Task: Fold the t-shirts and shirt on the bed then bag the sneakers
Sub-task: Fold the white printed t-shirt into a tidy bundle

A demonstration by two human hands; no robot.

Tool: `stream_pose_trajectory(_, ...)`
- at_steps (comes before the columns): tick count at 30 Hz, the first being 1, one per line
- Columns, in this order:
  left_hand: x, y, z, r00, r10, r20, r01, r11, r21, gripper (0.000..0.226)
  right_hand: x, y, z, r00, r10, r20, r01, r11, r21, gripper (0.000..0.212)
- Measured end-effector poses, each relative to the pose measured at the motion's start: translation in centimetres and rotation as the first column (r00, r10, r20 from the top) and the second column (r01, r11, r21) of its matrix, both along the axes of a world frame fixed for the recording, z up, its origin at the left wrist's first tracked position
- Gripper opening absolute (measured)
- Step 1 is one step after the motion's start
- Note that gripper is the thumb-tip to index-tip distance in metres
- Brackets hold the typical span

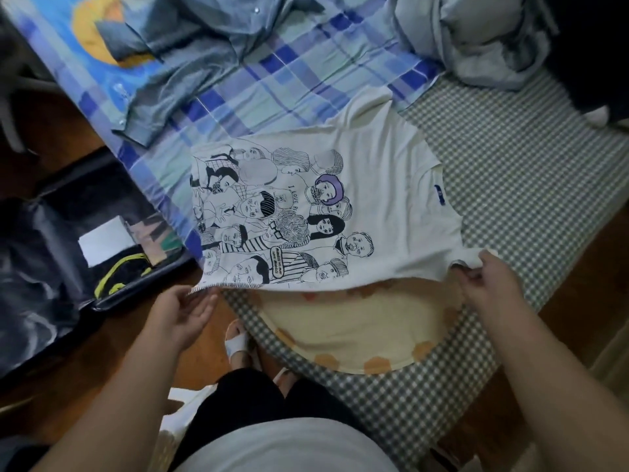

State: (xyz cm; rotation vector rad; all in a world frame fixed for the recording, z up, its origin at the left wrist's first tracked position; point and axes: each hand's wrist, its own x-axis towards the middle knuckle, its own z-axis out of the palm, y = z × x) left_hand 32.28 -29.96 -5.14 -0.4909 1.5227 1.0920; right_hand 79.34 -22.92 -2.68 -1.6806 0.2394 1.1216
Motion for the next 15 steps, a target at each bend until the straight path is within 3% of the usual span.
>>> stream_pose_trajectory(5,-1.9,6.8,0.5,0.999,-0.014,-0.043,0.016,0.999,0.046,0.020,-0.7,8.2,1.6,0.995,0.055,-0.083,-0.041,0.985,0.170,0.007)
stream_pose_trajectory(9,-2.3,11.2,-2.3,0.992,-0.040,-0.116,0.047,0.997,0.060,0.025,-2.0,13.5,-0.5,0.992,0.082,-0.098,-0.058,0.972,0.229,0.022)
stream_pose_trajectory(12,-0.6,10.5,-6.3,0.953,-0.261,-0.154,0.245,0.963,-0.113,0.040,-3.4,11.6,-4.9,0.955,0.295,0.045,-0.293,0.955,-0.045,0.012)
stream_pose_trajectory(15,1.5,7.6,-10.6,0.926,-0.353,-0.136,0.302,0.906,-0.296,0.033,-3.9,5.6,-11.0,0.956,0.293,0.013,-0.279,0.923,-0.266,0.011)
